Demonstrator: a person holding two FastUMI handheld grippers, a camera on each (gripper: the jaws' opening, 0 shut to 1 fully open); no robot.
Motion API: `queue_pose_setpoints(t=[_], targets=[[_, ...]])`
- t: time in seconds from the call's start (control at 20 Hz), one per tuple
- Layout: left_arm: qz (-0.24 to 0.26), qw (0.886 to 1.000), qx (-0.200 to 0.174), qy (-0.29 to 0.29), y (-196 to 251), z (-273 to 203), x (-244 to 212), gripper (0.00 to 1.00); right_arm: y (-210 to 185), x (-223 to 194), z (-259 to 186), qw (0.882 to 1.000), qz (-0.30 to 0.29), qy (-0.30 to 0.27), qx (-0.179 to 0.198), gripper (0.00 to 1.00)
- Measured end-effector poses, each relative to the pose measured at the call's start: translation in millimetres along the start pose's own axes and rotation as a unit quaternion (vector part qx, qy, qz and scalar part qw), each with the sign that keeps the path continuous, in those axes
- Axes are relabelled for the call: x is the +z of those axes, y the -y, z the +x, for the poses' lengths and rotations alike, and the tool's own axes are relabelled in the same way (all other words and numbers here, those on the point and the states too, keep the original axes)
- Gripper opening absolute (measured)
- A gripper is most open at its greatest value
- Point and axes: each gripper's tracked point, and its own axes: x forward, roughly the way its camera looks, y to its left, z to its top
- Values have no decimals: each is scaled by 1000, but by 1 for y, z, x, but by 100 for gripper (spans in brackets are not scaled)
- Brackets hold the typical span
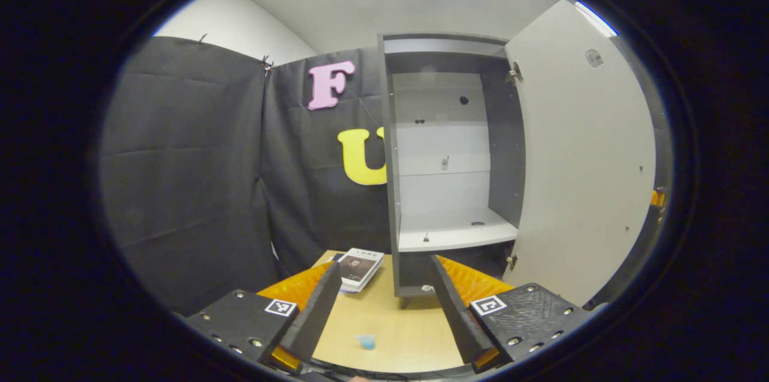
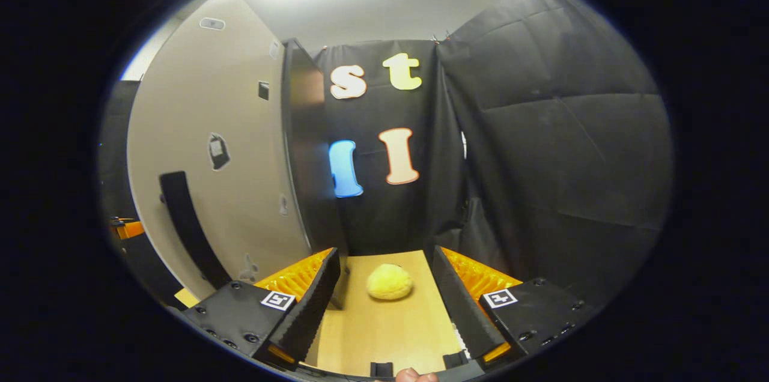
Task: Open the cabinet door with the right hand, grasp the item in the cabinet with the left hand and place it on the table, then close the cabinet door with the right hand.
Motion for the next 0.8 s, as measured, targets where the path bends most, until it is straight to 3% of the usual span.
queue_pose_setpoints(t=[0.15, 0.2, 0.3, 0.35, 0.5, 0.8], targets=[[-10, 1000, 5, 19, -16, 7, 9, 89, -28, 12, -3, 999, -42, 17, 14, 97], [-11, 1000, 9, 16, -24, 11, 6, 89, -38, 13, -3, 998, -55, 18, 14, 92], [-16, 1000, 3, 14, -35, 20, -2, 89, -58, 18, -7, 998, -61, 24, 20, 92], [-20, 1000, -5, 12, -40, 25, -6, 89, -64, 20, -9, 998, -59, 26, 18, 98], [-26, 999, -23, 8, -63, 36, -12, 89, -67, 27, -17, 998, -56, 39, -9, 98], [-35, 999, -33, -1, -104, 51, -29, 89, -73, 28, -22, 996, -58, 37, -60, 89]])
